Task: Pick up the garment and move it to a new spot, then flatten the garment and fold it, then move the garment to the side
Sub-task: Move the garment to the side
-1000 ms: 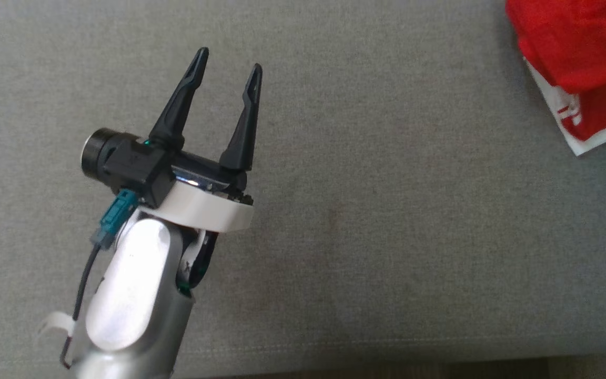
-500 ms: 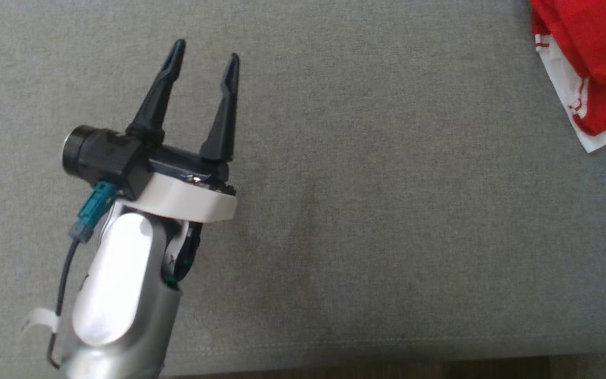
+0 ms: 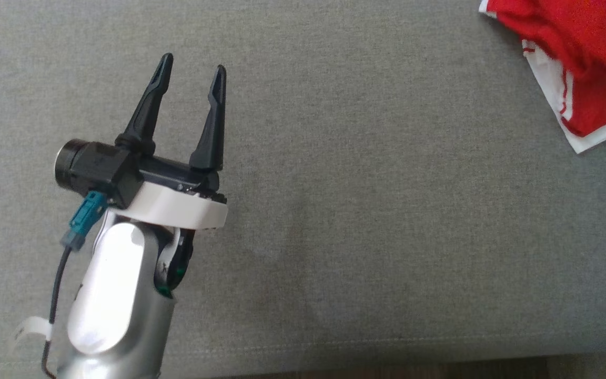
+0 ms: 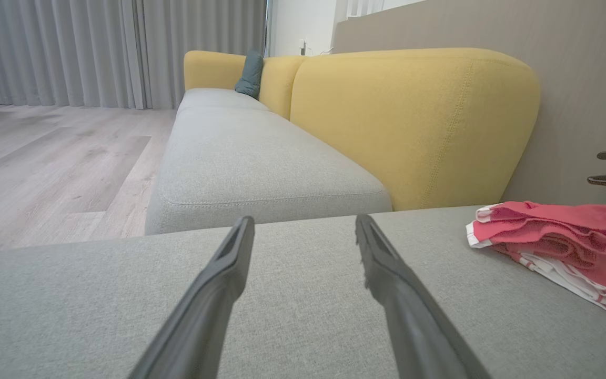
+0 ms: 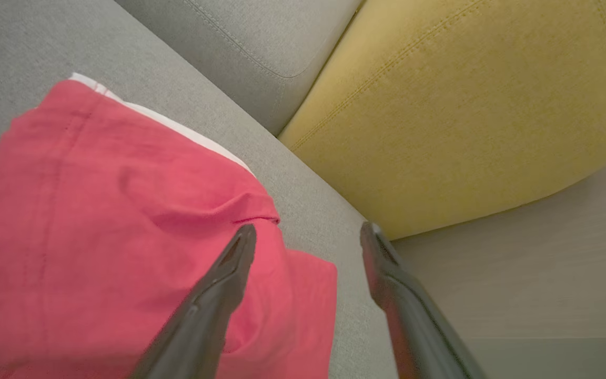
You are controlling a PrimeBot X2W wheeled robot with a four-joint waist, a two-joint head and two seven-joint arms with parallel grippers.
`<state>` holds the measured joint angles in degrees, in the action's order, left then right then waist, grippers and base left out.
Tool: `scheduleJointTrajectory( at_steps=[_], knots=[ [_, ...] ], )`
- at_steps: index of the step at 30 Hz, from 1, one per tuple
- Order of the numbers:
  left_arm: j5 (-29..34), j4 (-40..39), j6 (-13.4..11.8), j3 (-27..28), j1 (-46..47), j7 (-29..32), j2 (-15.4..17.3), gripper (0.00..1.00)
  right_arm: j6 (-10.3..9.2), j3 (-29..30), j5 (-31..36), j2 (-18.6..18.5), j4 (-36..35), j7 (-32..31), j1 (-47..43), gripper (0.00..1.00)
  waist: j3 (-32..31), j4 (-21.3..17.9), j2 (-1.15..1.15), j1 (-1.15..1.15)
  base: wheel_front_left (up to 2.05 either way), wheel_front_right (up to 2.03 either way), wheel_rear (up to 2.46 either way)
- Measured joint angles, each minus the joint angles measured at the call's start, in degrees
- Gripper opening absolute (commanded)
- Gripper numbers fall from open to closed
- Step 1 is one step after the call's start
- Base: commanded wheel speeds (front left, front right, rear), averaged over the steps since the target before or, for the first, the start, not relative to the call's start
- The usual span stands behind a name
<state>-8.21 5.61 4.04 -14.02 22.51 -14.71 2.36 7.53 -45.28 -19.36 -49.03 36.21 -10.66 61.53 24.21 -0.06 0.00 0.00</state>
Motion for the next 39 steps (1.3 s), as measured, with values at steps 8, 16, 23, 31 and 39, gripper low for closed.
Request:
scheduleJointTrajectory(
  at_steps=[8,16,23,31,39],
  knots=[
    [0.00,0.09,-0.01,0.53,-1.05,0.00,0.00,1.00,0.00,3.96,3.05,2.85,-1.98,-1.52,-0.01,1.00,-2.39,-0.09,0.00,0.00,0.00,0.00,0.00],
    [-0.01,0.20,-0.10,1.93,-3.90,0.00,0.00,1.00,0.00,10.24,4.67,8.66,-2.67,0.15,-0.04,1.00,-5.96,0.06,0.00,0.00,0.00,0.00,0.00],
    [-0.03,0.03,-1.14,3.93,-7.83,0.00,0.01,1.00,0.00,18.55,3.78,20.23,-3.30,7.78,-7.25,1.00,-10.45,0.47,0.00,0.00,0.00,0.00,0.00],
    [-0.02,-0.54,-2.14,5.64,-14.20,0.00,0.07,1.00,0.00,26.97,4.33,34.55,-4.91,18.03,-23.57,1.00,-16.41,1.52,0.00,0.00,0.00,0.00,0.00],
    [-1.26,-3.23,-5.04,5.70,-22.56,0.00,0.09,1.00,0.00,35.44,8.80,44.88,-8.98,23.87,-42.16,1.00,-22.49,2.78,0.00,-0.01,0.00,0.00,0.00]
  ],
)
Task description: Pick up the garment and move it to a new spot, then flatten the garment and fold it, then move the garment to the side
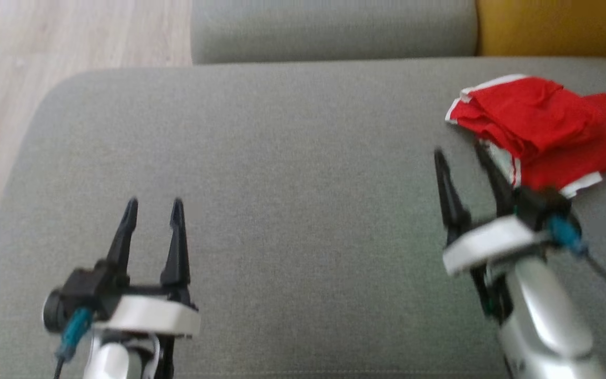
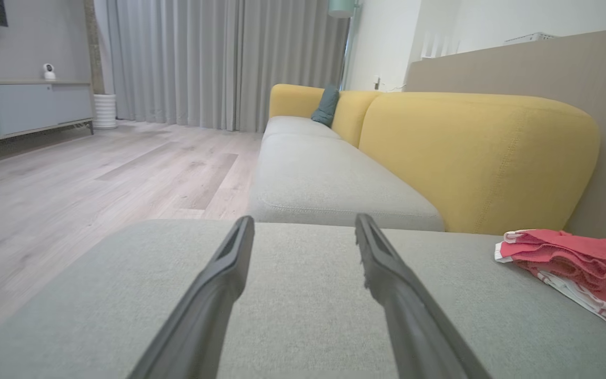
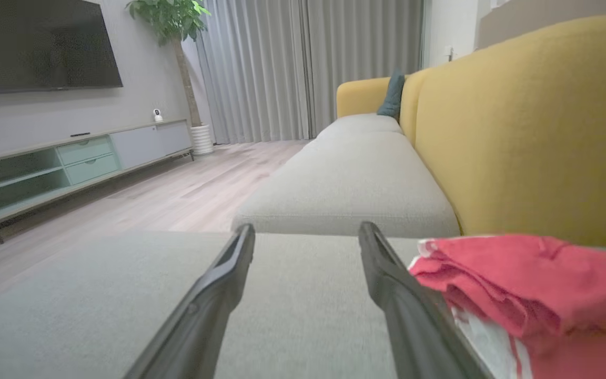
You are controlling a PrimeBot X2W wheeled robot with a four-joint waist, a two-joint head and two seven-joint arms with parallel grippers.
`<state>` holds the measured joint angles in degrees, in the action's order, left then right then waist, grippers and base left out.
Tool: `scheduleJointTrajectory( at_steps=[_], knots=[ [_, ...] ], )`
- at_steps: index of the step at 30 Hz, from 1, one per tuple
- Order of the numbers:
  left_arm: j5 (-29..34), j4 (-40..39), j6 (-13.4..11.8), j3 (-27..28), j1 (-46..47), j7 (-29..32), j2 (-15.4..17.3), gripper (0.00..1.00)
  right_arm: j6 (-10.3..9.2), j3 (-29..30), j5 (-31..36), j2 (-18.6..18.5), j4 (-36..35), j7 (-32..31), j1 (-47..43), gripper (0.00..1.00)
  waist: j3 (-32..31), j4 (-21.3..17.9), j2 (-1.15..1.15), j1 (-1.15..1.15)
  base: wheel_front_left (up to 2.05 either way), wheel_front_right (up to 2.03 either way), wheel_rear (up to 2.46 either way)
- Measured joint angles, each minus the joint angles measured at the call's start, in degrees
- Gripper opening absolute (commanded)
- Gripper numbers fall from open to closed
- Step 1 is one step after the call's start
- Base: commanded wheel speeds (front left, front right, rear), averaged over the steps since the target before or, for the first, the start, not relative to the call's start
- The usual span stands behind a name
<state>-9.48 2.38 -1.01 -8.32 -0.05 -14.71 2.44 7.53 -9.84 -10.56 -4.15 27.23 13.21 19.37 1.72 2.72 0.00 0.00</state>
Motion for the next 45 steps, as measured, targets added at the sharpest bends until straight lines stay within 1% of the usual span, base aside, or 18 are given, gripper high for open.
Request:
scheduleJointTrajectory(
  at_steps=[4,6,10,13,15,16,21,23,27,33,42,44,45],
  knots=[
    [-0.56,-1.04,-1.38,-0.37,-3.84,0.00,0.04,1.00,0.00,1.80,2.19,0.42,-2.15,0.62,-6.89,1.00,-1.66,0.18,0.00,0.00,0.00,0.00,0.00],
    [0.02,-1.20,-1.64,-0.63,-4.98,0.00,0.05,1.00,0.00,1.94,0.14,0.52,-4.11,1.01,-9.18,1.00,-2.07,0.28,0.00,0.00,0.00,0.00,0.00],
    [0.24,-1.20,-2.90,-0.65,-5.87,0.00,0.07,1.00,0.00,2.22,-0.62,0.85,-8.17,1.02,-11.83,1.00,-2.45,0.39,0.00,0.00,0.00,0.00,0.00],
    [1.81,-1.67,-3.14,-0.60,-5.86,0.00,0.10,1.00,0.00,2.41,-0.59,1.00,-10.01,1.10,-13.22,1.00,-2.55,0.34,0.00,0.00,0.00,0.00,0.00],
    [1.24,-2.50,-4.07,-0.41,-5.84,0.00,0.09,1.00,0.00,2.67,-0.43,1.05,-10.56,1.10,-13.86,1.00,-2.55,0.35,0.00,0.00,0.00,0.00,0.00],
    [0.41,-2.40,-4.13,-0.30,-5.85,0.00,0.10,1.00,0.00,2.75,-0.43,1.07,-10.88,1.10,-14.17,1.00,-2.54,0.35,0.00,0.00,0.00,0.00,0.00],
    [1.35,-1.31,-4.03,-0.36,-5.87,0.00,0.12,1.00,0.00,3.13,0.42,1.19,-11.68,1.10,-14.26,1.00,-2.54,0.19,0.00,0.00,0.00,0.00,0.00],
    [0.57,-0.51,-3.97,-0.38,-5.91,0.00,0.12,1.00,0.00,3.96,0.55,1.21,-11.80,1.10,-14.25,1.00,-2.57,0.11,0.00,0.00,0.00,0.00,0.00],
    [0.80,-0.51,-2.86,-0.52,-5.91,0.00,0.12,1.00,0.00,4.57,0.56,1.21,-11.79,1.10,-14.26,1.00,-2.58,0.03,0.00,0.00,0.00,0.00,0.00],
    [0.15,-0.91,-2.50,-0.19,-5.92,0.00,0.13,1.00,0.00,5.38,0.55,1.22,-12.00,1.11,-14.26,1.00,-2.41,-0.39,0.00,0.00,0.00,0.00,0.00],
    [0.05,-2.38,-2.61,0.26,-6.65,0.00,0.13,1.00,0.00,5.53,-1.00,1.22,-11.76,1.15,-14.25,1.00,-2.18,-0.76,0.00,0.00,0.00,0.00,0.00],
    [-1.04,-2.30,-2.79,0.33,-6.80,0.00,0.13,1.00,0.00,5.52,-1.03,1.22,-11.55,1.15,-14.24,1.00,-2.16,-0.75,0.00,0.00,0.00,0.00,0.00],
    [-1.77,-2.27,-3.00,0.46,-6.80,0.00,0.13,0.00,0.00,5.48,-1.03,1.22,-11.44,1.15,-14.22,0.00,-2.16,-0.73,0.00,0.00,0.00,0.00,0.00]
  ],
)
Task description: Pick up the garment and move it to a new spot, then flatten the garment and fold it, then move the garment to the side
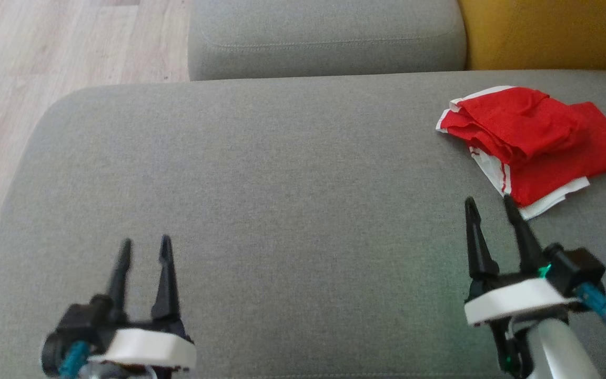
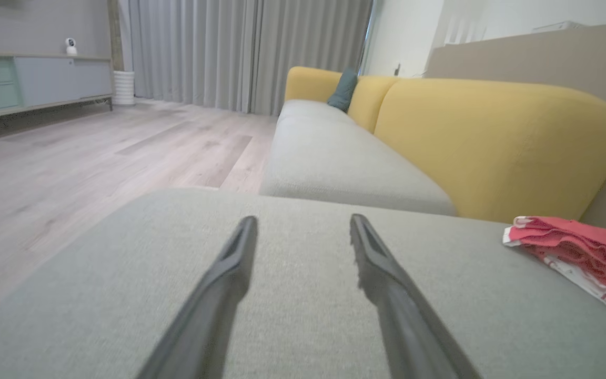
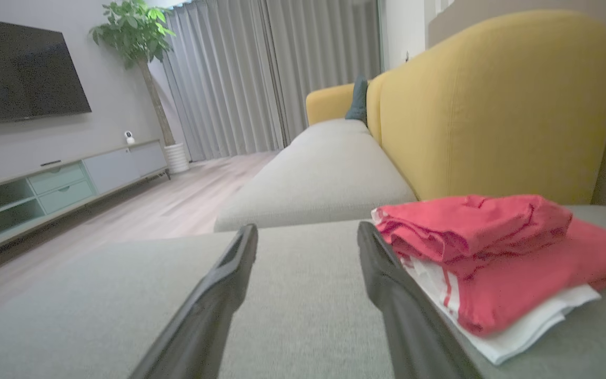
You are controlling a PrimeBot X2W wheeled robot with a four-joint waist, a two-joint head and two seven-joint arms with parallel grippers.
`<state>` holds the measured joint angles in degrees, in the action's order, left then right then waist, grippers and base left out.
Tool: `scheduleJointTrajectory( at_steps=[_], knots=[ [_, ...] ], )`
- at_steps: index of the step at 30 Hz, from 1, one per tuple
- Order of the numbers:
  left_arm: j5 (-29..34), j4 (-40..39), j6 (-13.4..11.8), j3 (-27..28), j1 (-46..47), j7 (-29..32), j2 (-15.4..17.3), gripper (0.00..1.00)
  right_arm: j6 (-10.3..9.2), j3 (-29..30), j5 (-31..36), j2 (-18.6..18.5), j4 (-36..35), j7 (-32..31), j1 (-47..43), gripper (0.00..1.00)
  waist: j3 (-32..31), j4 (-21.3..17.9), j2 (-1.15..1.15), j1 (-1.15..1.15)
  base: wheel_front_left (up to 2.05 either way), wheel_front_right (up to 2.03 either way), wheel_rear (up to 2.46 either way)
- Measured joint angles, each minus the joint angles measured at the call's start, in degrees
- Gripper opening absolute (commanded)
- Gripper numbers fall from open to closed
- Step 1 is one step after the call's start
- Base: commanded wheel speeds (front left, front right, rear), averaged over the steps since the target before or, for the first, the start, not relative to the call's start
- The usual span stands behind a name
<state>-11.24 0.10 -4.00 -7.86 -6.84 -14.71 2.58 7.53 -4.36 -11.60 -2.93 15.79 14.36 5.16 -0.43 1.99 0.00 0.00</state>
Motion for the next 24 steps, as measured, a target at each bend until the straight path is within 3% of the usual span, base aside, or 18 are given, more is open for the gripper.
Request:
scheduleJointTrajectory(
  at_steps=[6,24],
  knots=[
    [-0.79,4.94,-0.02,-0.68,-2.21,0.09,-0.23,0.00,0.00,-0.29,-0.63,0.13,4.64,-0.26,-3.21,0.00,0.03,-0.04,0.00,0.00,0.00,0.00,0.00],
    [-13.23,6.38,1.32,-0.40,-1.38,2.53,-0.02,0.00,0.00,1.04,-12.37,0.13,4.37,-2.94,-3.44,0.00,0.11,-0.33,0.00,0.00,0.00,0.00,0.00]
  ],
)
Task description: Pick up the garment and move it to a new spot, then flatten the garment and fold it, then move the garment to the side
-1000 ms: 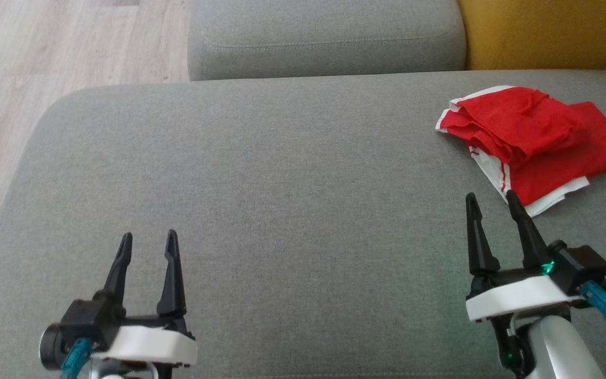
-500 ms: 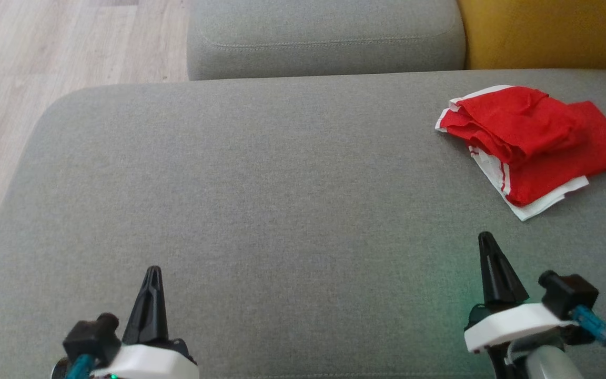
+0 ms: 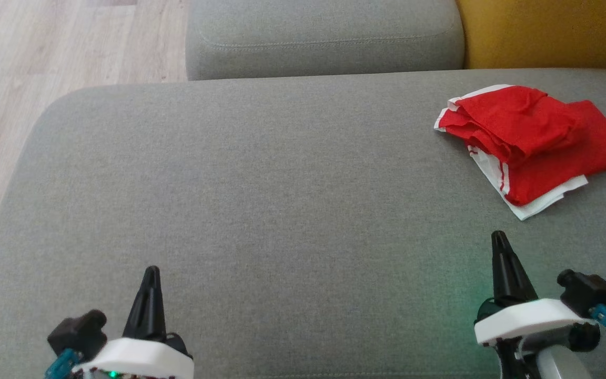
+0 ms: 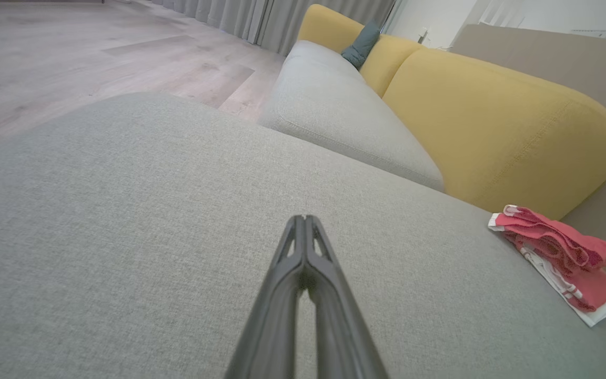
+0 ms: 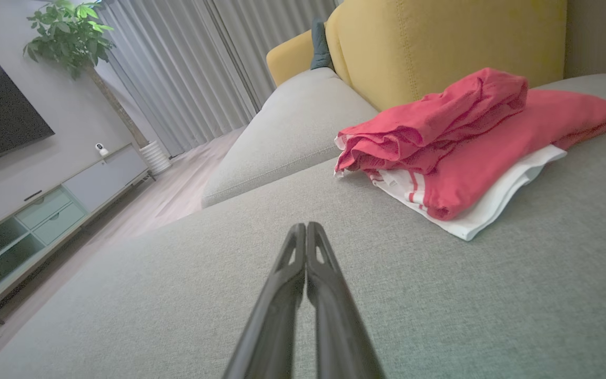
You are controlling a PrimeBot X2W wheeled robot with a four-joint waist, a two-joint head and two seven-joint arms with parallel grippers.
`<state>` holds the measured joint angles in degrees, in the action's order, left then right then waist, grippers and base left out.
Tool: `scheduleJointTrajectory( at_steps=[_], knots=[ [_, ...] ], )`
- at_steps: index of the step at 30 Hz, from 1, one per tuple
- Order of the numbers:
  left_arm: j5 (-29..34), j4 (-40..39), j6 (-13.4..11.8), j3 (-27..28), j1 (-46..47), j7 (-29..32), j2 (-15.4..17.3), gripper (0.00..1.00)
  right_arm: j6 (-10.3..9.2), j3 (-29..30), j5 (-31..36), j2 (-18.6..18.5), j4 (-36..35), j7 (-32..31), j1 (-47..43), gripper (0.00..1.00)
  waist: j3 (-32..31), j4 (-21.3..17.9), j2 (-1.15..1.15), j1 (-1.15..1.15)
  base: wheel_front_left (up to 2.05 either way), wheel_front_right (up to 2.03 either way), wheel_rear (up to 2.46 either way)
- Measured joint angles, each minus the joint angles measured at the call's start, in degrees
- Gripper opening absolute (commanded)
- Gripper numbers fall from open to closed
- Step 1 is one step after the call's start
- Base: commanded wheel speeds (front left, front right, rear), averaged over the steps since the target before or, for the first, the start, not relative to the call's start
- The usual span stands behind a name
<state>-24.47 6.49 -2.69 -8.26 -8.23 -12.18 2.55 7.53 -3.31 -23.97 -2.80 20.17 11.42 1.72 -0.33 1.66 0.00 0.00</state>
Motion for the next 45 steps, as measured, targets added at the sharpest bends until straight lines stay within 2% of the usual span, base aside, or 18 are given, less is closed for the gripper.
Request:
scheduleJointTrajectory(
  at_steps=[45],
  knots=[
    [-29.93,3.81,4.27,3.54,4.37,6.42,0.82,0.00,0.00,4.04,-28.99,0.00,-1.79,-7.20,0.10,0.00,0.22,-0.71,0.00,0.00,0.00,0.00,0.00]
  ],
)
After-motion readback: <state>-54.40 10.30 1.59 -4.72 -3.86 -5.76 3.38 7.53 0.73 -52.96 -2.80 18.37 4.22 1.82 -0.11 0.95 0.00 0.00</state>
